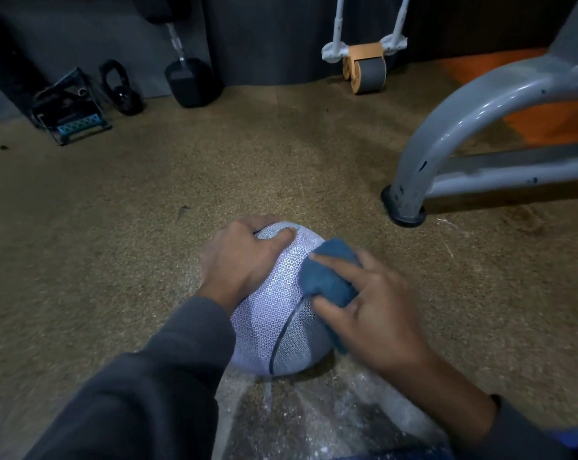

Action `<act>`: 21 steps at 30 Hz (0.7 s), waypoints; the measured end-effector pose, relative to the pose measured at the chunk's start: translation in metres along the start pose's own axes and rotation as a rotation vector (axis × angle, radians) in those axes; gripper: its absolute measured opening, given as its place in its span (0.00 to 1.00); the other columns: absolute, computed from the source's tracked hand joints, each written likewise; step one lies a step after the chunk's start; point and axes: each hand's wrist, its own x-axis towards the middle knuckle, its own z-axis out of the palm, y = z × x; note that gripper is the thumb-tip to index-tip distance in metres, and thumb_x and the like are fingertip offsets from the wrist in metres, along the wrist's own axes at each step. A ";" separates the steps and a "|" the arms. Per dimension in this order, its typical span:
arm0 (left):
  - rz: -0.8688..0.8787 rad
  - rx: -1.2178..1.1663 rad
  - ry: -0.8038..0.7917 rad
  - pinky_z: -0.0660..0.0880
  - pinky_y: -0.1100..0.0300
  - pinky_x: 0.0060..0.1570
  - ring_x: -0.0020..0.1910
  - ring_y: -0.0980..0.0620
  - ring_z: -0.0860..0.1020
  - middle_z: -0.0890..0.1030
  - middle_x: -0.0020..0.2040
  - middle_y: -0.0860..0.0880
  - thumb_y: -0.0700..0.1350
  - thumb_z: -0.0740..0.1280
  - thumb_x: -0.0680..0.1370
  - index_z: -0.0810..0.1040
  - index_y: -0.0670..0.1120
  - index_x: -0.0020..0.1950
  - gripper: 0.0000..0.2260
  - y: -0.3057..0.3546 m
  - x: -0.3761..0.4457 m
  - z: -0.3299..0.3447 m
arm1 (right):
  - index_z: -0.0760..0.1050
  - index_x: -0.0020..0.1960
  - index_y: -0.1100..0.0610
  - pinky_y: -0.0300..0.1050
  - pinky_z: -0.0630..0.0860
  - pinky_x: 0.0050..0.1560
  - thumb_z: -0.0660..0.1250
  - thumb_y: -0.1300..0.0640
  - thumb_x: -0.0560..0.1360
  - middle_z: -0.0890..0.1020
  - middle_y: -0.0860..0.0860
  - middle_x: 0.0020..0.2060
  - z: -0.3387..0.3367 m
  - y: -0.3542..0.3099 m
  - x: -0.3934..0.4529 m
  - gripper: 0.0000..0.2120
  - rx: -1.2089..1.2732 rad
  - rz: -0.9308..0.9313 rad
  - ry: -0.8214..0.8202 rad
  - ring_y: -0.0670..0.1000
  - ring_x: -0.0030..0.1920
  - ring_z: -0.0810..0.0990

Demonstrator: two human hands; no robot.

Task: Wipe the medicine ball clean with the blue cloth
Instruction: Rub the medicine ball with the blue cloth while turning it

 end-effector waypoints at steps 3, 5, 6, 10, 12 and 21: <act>0.032 -0.018 -0.013 0.65 0.60 0.53 0.63 0.54 0.76 0.77 0.67 0.60 0.67 0.65 0.73 0.78 0.63 0.64 0.21 -0.001 -0.001 -0.002 | 0.79 0.63 0.42 0.50 0.78 0.54 0.64 0.38 0.66 0.81 0.47 0.55 0.003 -0.005 -0.004 0.26 0.029 -0.053 -0.031 0.52 0.52 0.81; 0.033 -0.032 -0.030 0.66 0.60 0.54 0.60 0.54 0.77 0.78 0.66 0.60 0.67 0.65 0.73 0.78 0.63 0.64 0.21 -0.002 0.001 -0.003 | 0.80 0.61 0.41 0.51 0.79 0.52 0.63 0.38 0.65 0.82 0.48 0.52 0.002 0.005 0.007 0.26 0.039 0.017 0.017 0.52 0.50 0.82; 0.024 -0.034 -0.034 0.67 0.60 0.53 0.56 0.56 0.78 0.79 0.65 0.60 0.67 0.65 0.73 0.78 0.63 0.64 0.21 -0.002 0.002 -0.003 | 0.80 0.61 0.41 0.51 0.79 0.50 0.64 0.38 0.65 0.82 0.48 0.50 0.001 0.011 0.013 0.26 0.043 0.063 0.039 0.53 0.48 0.82; -0.005 0.001 -0.025 0.67 0.60 0.55 0.61 0.53 0.77 0.77 0.67 0.61 0.66 0.64 0.74 0.78 0.63 0.64 0.20 0.003 0.002 -0.002 | 0.80 0.61 0.40 0.50 0.78 0.50 0.63 0.38 0.65 0.82 0.48 0.50 -0.002 0.009 0.012 0.25 -0.013 0.061 0.039 0.53 0.49 0.82; -0.021 -0.002 -0.020 0.69 0.58 0.61 0.64 0.52 0.76 0.78 0.66 0.62 0.65 0.63 0.75 0.79 0.64 0.62 0.18 0.002 0.004 0.000 | 0.79 0.62 0.41 0.51 0.79 0.51 0.63 0.38 0.65 0.81 0.49 0.53 -0.001 -0.003 0.001 0.26 -0.023 -0.028 -0.003 0.53 0.51 0.81; -0.008 -0.001 -0.001 0.72 0.56 0.61 0.62 0.53 0.77 0.78 0.64 0.64 0.61 0.59 0.76 0.80 0.66 0.59 0.16 0.002 0.002 0.006 | 0.80 0.60 0.41 0.51 0.78 0.47 0.62 0.36 0.65 0.82 0.49 0.47 -0.008 0.007 0.018 0.26 -0.069 0.020 0.024 0.54 0.47 0.82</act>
